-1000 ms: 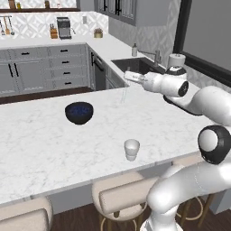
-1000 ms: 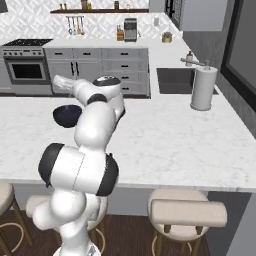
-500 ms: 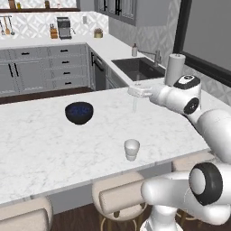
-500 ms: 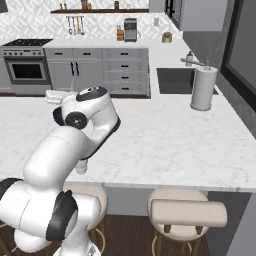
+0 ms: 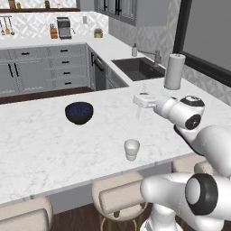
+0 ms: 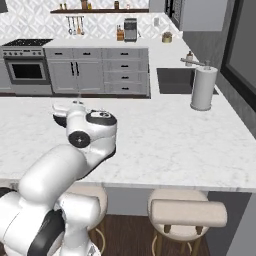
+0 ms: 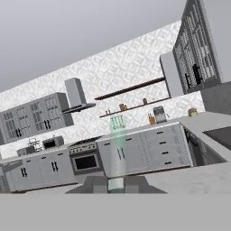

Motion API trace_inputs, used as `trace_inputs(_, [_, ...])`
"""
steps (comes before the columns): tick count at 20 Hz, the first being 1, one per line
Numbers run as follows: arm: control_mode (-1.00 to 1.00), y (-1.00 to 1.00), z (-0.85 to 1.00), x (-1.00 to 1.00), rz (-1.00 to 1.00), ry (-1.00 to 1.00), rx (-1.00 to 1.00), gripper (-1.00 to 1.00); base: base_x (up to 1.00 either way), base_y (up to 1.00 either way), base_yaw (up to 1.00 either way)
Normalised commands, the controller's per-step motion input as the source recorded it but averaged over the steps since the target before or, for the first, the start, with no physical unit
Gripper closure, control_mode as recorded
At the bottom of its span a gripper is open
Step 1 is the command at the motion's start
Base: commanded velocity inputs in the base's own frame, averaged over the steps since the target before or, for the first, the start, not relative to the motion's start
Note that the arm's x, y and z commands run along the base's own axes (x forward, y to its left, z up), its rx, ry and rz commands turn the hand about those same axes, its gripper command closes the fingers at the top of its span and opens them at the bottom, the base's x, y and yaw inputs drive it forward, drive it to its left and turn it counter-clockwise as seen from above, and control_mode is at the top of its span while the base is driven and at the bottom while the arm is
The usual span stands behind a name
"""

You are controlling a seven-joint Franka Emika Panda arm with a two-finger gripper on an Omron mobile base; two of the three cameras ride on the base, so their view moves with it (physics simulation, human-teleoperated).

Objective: Take a straw from the drawer in front and place it inside the glass cup on the dining counter.

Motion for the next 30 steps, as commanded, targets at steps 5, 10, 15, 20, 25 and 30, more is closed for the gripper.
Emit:
trace_inputs(5, [-1.00,-0.55,-0.06,0.14,0.44,0.09,-0.04,1.00,0.00,0.00,0.00])
trace_inputs(10, [-1.00,-0.41,-0.31,0.15,0.45,0.20,-0.05,1.00,0.00,0.00,0.00])
trace_inputs(15, [-1.00,-0.03,-0.14,0.00,0.44,0.23,-0.07,1.00,0.00,0.00,0.00])
trace_inputs(20, [-1.00,-0.08,0.00,0.13,0.38,0.14,-0.06,1.00,0.00,0.00,0.00])
trace_inputs(25, [-1.00,-0.46,0.00,0.35,0.31,0.00,0.00,1.00,0.00,0.00,0.00])
trace_inputs(30, [-1.00,-0.41,0.00,0.38,0.30,0.00,0.00,1.00,0.00,0.00,0.00])
